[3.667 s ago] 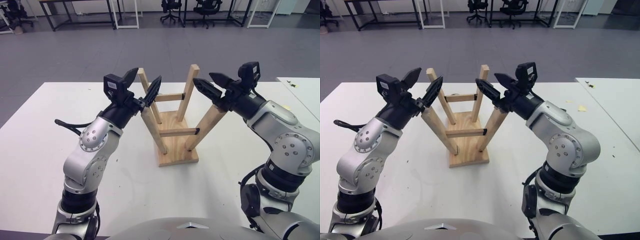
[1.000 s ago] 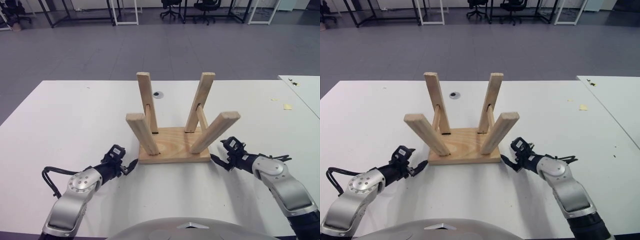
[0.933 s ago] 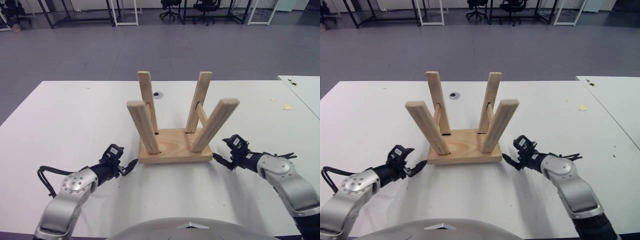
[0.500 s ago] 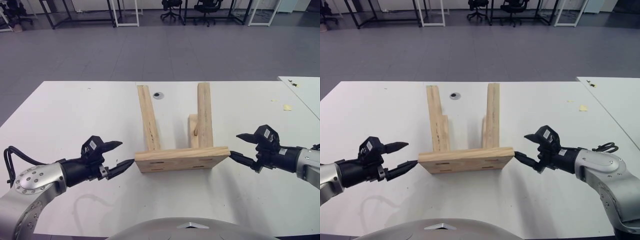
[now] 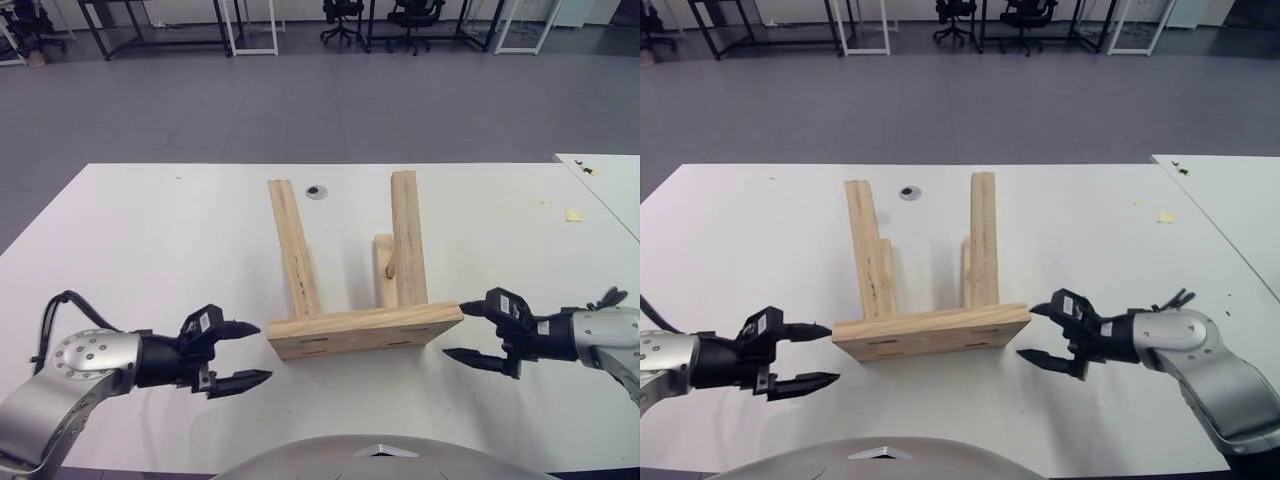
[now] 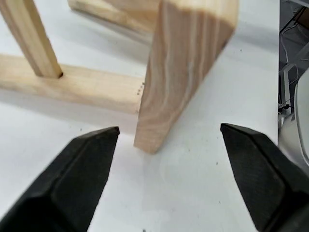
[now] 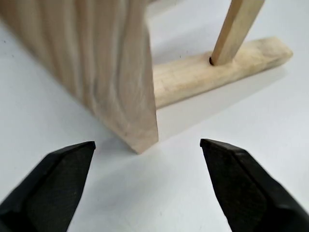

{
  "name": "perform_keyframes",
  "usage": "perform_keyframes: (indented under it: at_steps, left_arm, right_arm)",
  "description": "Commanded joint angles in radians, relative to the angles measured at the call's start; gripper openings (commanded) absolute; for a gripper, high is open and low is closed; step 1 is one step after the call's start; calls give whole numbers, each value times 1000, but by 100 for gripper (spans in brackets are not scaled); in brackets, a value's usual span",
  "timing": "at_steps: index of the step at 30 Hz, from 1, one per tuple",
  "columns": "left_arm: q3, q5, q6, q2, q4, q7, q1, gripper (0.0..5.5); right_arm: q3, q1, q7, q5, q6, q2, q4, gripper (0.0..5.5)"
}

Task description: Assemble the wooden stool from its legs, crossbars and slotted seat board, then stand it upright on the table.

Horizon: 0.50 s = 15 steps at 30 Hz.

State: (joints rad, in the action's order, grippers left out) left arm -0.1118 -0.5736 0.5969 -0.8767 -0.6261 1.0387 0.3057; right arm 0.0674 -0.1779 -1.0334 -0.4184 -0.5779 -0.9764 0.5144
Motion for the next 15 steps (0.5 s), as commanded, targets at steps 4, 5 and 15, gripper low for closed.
perform_keyframes:
  at_steps: [4,5,15]
  left_arm:
    - [110,42,-57,25,55,14,-123,305]
    - [113,46,-63,22,61,16,-127,291]
    - [189,109,-131,36,126,40,-213,169]
  right_arm:
    - [-77,100,-79,-6,60,3,-54,320]
    - [-81,99,-92,-11,60,-4,-54,305]
    - [-114,170,-140,-60,51,34,-37,173]
